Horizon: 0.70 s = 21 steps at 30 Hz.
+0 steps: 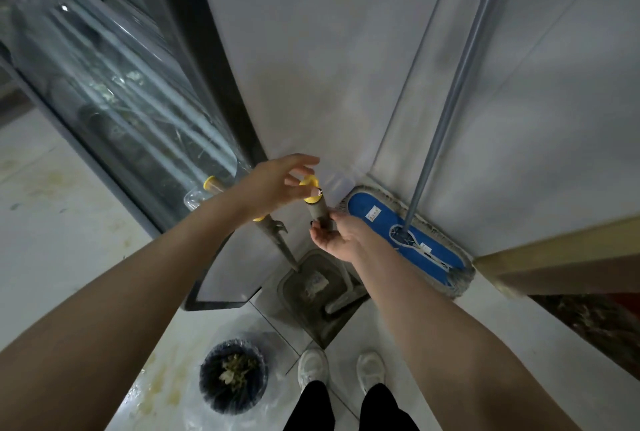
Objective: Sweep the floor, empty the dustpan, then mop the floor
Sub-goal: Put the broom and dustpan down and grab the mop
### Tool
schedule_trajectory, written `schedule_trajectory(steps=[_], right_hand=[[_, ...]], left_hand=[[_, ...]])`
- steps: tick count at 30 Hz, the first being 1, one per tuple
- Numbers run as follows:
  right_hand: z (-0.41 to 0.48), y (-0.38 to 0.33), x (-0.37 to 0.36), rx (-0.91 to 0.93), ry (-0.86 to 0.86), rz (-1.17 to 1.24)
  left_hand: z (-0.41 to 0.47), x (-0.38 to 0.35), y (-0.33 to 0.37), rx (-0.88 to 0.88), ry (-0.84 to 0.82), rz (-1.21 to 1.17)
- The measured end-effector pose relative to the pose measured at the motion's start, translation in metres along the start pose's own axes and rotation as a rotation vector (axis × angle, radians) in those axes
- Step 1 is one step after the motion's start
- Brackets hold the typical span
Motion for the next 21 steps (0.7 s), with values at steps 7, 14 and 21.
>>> schedule_trajectory(steps=[7,14,21], right_hand=[[0.015,-0.003,-0.013,0.027,-0.084,-0.232],[0.023,-0.007,-0.021,0.041,-0.175,-0.476],[0.031,-0.009,-0.027,0.100,-0.176,-0.580]], left_hand=[[0.014,0.007,-0.006,0.009,0.164,0.358],[0.031,0.000,-0.031,-0.086,0.064,0.874],[0.017,-0.008,-0.022,-0.281,0.018,1.313]])
Point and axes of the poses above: each hand's wrist, its own z-axis towards the middle knuckle, its own x-axis out of the back of the hand, y = z × x, the point moved 3 cm from there along z, towards the middle knuckle, and after that the axes turned 11 degrees about z, right-handed, at the moved point
